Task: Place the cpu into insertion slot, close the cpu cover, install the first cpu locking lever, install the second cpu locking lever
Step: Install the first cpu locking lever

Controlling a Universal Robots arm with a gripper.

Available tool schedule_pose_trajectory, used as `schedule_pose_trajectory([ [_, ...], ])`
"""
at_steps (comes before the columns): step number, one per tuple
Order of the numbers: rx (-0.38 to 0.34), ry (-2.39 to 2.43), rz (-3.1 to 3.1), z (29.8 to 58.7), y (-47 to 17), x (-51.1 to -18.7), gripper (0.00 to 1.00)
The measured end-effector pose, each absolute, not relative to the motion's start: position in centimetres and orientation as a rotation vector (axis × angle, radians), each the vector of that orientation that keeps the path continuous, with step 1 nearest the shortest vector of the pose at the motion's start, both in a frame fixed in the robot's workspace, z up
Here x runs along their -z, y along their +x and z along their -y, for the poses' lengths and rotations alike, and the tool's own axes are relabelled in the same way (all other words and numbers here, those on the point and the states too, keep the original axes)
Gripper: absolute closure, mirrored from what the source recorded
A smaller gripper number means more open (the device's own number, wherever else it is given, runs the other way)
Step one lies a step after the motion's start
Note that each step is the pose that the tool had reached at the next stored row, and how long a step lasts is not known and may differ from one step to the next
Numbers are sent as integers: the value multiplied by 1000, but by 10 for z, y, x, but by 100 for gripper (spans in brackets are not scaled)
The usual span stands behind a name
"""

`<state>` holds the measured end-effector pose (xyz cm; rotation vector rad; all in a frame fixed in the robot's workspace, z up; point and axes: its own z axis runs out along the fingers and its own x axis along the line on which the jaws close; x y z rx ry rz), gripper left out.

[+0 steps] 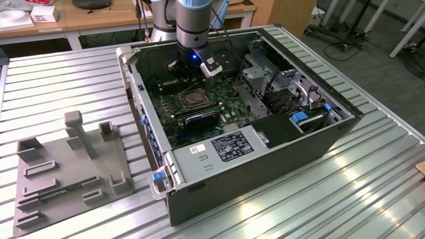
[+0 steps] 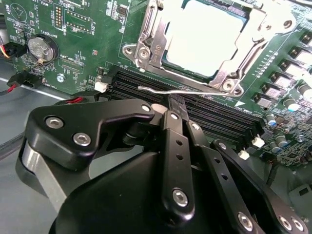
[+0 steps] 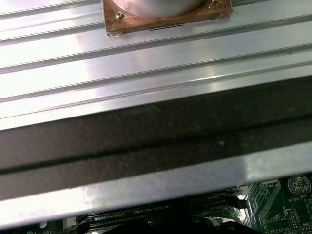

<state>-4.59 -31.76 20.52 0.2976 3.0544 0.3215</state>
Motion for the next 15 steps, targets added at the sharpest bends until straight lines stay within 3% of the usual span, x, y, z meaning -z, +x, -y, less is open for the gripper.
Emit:
schedule_pose_trajectory([
  [15, -321, 300, -3054, 313, -48, -208, 89],
])
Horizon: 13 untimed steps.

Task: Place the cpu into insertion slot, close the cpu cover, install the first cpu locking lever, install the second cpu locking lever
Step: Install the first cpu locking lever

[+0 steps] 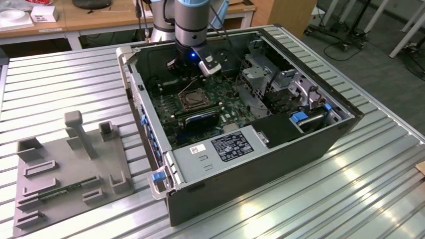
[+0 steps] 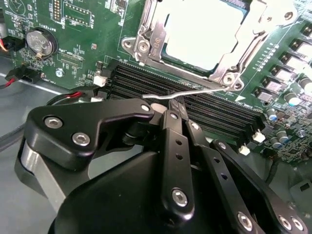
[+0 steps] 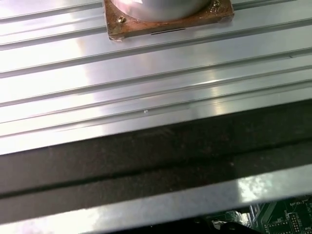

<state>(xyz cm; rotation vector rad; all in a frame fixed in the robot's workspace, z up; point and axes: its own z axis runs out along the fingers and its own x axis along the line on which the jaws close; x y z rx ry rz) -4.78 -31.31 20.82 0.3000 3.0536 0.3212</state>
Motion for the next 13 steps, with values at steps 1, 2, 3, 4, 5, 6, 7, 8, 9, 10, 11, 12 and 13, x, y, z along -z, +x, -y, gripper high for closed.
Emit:
schedule_pose_trajectory([
  [1, -321, 300, -3054, 313, -48, -209, 89],
  [2, -321, 301, -3054, 313, -48, -210, 89],
  [3, -321, 301, -3054, 313, -48, -211, 89],
  [4, -321, 301, -3053, 313, -48, -212, 89],
  [5, -321, 301, -3053, 313, -48, -213, 89],
  [6, -321, 301, -3053, 313, -48, -214, 89],
  [7, -321, 302, -3053, 313, -48, -214, 89],
  [8, -321, 302, -3053, 313, -48, -214, 89],
  [9, -321, 302, -3053, 312, -48, -214, 89],
  [10, -321, 302, -3053, 312, -48, -215, 89],
  [11, -321, 302, -3053, 312, -49, -215, 89],
  [12, -321, 301, -3052, 312, -49, -214, 89],
  [13, -322, 301, -3051, 312, -50, -214, 89],
])
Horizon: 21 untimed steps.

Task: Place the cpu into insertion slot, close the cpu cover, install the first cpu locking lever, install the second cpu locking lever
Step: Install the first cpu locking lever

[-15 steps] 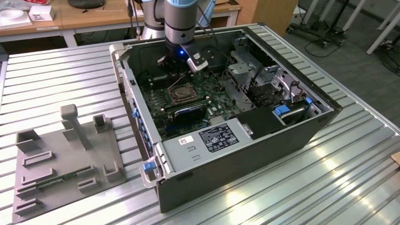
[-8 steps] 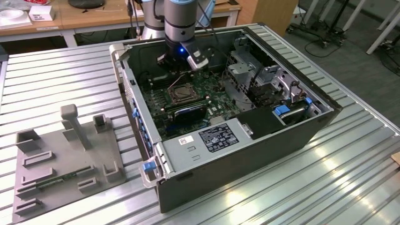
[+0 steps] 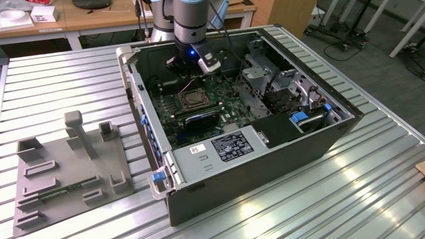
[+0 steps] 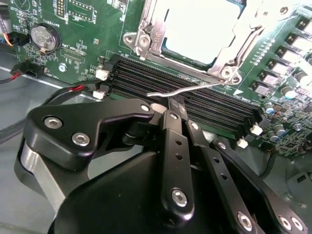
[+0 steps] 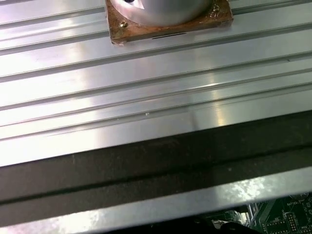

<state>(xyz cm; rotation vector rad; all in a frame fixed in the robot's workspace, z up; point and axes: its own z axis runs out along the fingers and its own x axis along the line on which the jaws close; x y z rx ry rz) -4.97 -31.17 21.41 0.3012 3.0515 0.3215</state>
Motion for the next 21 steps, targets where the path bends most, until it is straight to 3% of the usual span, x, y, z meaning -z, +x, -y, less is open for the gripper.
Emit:
schedule_pose_trajectory([
  [21, -322, 318, -3047, 315, -51, -231, 89],
])
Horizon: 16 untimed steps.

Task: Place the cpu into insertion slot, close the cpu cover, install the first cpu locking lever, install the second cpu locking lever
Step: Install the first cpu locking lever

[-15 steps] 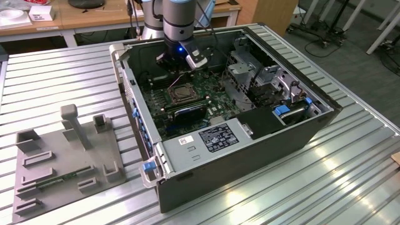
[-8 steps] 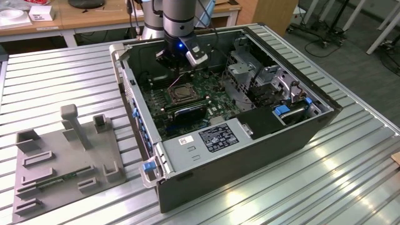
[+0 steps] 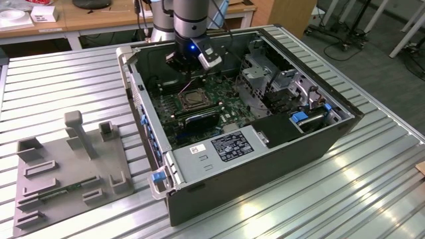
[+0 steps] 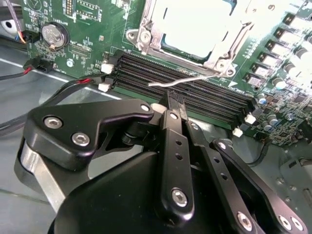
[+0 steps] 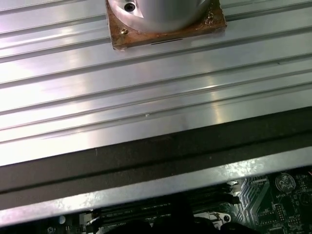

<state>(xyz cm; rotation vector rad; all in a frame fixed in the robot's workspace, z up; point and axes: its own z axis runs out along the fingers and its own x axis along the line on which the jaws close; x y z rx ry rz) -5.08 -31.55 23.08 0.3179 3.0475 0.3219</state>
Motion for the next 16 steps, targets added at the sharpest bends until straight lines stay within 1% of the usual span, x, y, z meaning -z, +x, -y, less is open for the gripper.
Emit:
schedule_pose_trajectory([
  [7, -340, 318, -3044, 323, -52, -231, 89],
  [16, -346, 316, -3037, 327, -55, -229, 89],
])
